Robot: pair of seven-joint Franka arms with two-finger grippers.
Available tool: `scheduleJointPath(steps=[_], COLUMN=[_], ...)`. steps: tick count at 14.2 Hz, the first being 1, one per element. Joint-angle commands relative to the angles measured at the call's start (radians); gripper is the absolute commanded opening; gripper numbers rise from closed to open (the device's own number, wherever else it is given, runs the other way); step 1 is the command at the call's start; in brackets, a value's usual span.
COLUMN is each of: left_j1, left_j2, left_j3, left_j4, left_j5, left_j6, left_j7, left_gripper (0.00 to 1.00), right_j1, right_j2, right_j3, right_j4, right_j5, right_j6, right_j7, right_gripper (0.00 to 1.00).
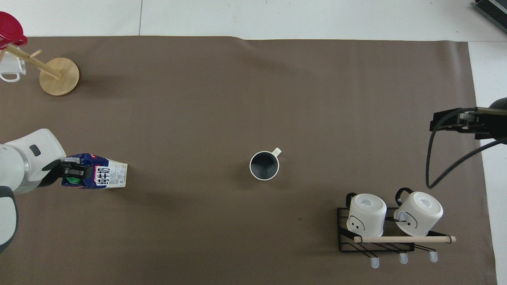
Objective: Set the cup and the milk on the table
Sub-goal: 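Carry the milk carton with the left gripper toward the black mug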
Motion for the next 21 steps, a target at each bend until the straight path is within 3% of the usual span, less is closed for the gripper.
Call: scheduleJointPath(steps=[1, 4, 10, 15, 17, 21], left_j1=[-0.001, -0.007, -0.177, -0.295, -0.345, -0.45], left_j2=[-0.005, 0.01, 0.012, 0.021, 0.065, 0.153], left_j3=[-0.001, -0.014, -0.02, -0.021, -0.021, -0.021], left_j4=[0.005, 0.074, 0.119, 0.142, 0.174, 0.205], left_j5=[-0.001, -0.001, -0.001, -0.003, -0.004, -0.004], left_j6=[-0.008, -0.083, -0.149, -0.128, -0.122, -0.027], left_j7=[-0.032, -0.104, -0.397, -0.57, -0.627, -0.767], left_gripper=[0.45, 0.45, 0.45, 0.47, 0.47, 0.45], right_j1=[-0.014, -0.009, 0.006, -0.006, -0.001, -0.007], right_j2=[0.003, -0.006, -0.034, 0.011, -0.033, -0.044], right_j3=[-0.017, -0.015, -0.008, -0.007, -0.007, -0.014], right_j4=[0.096, 0.104, 0.05, 0.118, 0.045, 0.021], right_j5=[0.013, 0.008, 0.001, 0.034, 0.034, 0.036], right_j6=[-0.103, -0.142, -0.131, -0.202, -0.168, -0.147], right_j7=[-0.069, -0.069, -0.063, -0.065, -0.069, -0.065], right_gripper=[1.0, 1.0, 1.0, 1.0, 1.0, 1.0])
